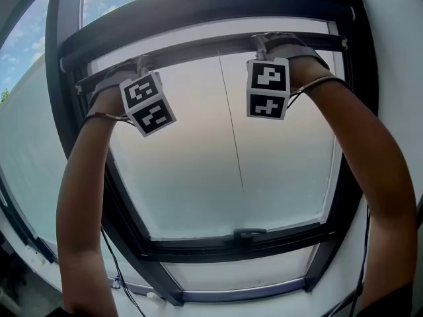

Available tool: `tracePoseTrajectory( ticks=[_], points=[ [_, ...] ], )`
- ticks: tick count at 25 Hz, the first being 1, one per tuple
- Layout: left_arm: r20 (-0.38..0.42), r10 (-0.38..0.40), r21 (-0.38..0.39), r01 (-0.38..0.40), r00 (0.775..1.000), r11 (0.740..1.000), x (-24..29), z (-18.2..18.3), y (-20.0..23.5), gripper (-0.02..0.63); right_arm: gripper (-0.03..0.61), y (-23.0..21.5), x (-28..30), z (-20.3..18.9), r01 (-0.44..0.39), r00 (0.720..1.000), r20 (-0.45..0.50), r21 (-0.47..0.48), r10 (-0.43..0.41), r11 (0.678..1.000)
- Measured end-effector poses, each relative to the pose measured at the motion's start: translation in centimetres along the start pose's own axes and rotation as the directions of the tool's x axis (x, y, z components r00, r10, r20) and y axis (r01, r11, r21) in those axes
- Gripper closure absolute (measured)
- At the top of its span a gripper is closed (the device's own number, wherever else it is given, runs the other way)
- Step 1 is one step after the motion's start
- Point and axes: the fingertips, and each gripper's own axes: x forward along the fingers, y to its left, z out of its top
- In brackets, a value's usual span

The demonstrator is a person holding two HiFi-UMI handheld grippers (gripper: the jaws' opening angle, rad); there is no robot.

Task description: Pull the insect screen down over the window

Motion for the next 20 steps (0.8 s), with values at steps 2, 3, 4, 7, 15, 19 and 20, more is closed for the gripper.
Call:
tracePoseTrajectory(
  ticks=[2,3,4,7,15,19,20],
  points=[
    [0.007,-0.054,0.003,0.054,0.999,0.999,-0.5,-0.2,-1.3,0.374,0.357,1.1,-0.5,0.2,-0.033,0.999,0.004,-0.011,0.033,0.999],
    [0.009,-0.076,0.008,0.076,0.997,0.997,-0.8,-0.2,-2.0,0.374,0.359,1.8,-0.8,0.3,-0.048,0.999,0.006,-0.016,0.048,0.999],
    [0.011,-0.092,0.015,0.092,0.996,0.996,-1.0,-0.2,-2.7,0.374,0.359,2.5,-1.1,0.3,-0.062,0.998,0.007,-0.018,0.062,0.998],
    [0.021,-0.105,0.018,0.105,0.994,0.994,-1.4,-0.2,-4.5,0.374,0.357,4.3,-1.7,0.4,-0.094,0.995,0.013,-0.004,0.094,0.996],
    [0.021,-0.173,-0.003,0.173,0.985,0.985,-2.2,-0.3,-7.2,0.374,0.359,6.7,-2.8,1.0,-0.171,0.985,0.02,0.029,0.171,0.985],
    [0.028,-0.227,0.009,0.227,0.974,0.974,-2.8,-0.4,-9.6,0.377,0.359,8.9,-3.5,1.3,-0.199,0.98,0.039,0.032,0.197,0.98],
    [0.028,-0.235,0.013,0.234,0.972,0.972,-3.0,-0.5,-10.3,0.377,0.359,9.6,-3.7,1.4,-0.205,0.978,0.043,0.032,0.204,0.978]
  ],
)
